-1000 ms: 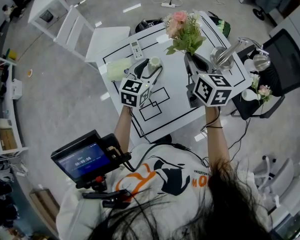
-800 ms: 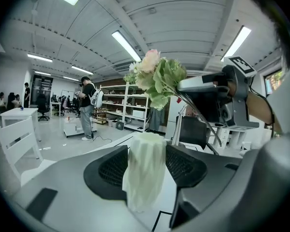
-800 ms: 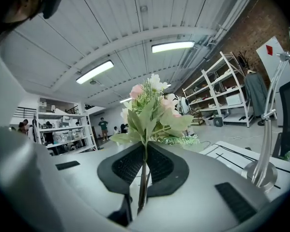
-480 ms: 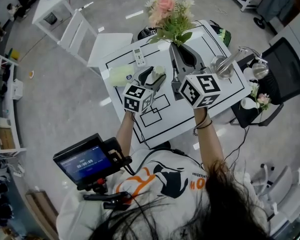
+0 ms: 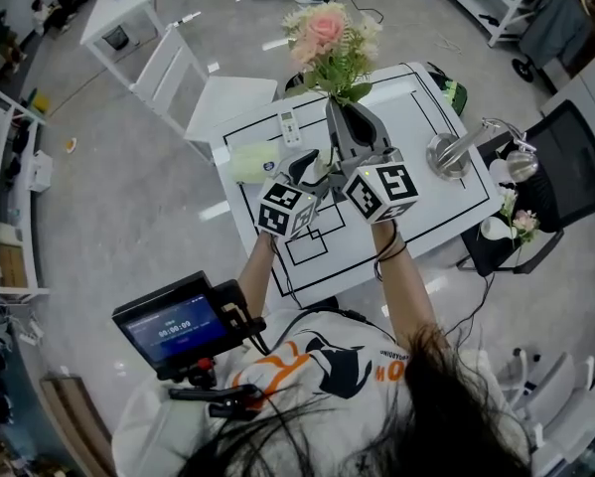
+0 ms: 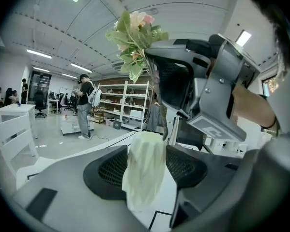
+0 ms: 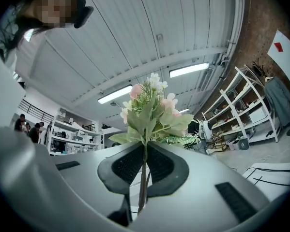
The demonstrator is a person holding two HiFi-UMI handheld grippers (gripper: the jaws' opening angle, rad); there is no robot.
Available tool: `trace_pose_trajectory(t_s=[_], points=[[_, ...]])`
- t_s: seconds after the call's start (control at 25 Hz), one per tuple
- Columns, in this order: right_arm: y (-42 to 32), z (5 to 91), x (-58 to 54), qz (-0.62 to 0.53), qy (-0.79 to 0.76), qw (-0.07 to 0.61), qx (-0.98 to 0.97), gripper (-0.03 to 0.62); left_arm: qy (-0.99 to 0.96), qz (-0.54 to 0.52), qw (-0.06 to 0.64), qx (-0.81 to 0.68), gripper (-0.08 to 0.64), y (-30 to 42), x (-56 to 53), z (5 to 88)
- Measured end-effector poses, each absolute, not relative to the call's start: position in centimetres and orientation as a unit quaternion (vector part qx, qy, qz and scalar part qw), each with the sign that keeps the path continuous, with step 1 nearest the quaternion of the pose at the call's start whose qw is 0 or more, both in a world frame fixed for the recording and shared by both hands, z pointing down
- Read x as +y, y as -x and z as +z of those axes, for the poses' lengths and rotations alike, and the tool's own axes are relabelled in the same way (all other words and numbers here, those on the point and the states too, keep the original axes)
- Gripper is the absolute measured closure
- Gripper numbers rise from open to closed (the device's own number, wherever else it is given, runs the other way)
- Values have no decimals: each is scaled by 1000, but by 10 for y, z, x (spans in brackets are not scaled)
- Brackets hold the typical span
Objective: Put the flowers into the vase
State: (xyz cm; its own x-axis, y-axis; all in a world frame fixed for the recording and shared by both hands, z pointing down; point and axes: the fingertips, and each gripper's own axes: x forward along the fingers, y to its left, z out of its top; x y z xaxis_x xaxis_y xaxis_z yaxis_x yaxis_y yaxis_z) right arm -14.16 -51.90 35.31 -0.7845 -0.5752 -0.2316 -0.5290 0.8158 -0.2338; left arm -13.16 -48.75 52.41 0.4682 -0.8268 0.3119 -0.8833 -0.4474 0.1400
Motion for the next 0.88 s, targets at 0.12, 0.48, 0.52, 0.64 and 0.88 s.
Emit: trace_pose_trajectory(t_s=[0.12, 0.48, 0.52, 0.64, 0.88], points=[[143, 358, -522, -65, 298, 142, 942, 566, -847, 100, 142, -502, 308, 131, -485, 525], [147, 369, -535, -44, 302, 126, 944, 566, -853, 100, 141, -493, 308, 124, -484, 526], [147, 373, -534, -43, 301, 120, 945, 566, -853, 100, 142, -493, 308, 124, -485, 526], [145, 386, -530, -53, 297, 108, 947, 566, -852, 98, 143, -494, 308, 126, -485, 526], [129, 407, -523, -96, 298, 108, 944, 566, -851, 90, 145, -497, 307, 127, -485, 523]])
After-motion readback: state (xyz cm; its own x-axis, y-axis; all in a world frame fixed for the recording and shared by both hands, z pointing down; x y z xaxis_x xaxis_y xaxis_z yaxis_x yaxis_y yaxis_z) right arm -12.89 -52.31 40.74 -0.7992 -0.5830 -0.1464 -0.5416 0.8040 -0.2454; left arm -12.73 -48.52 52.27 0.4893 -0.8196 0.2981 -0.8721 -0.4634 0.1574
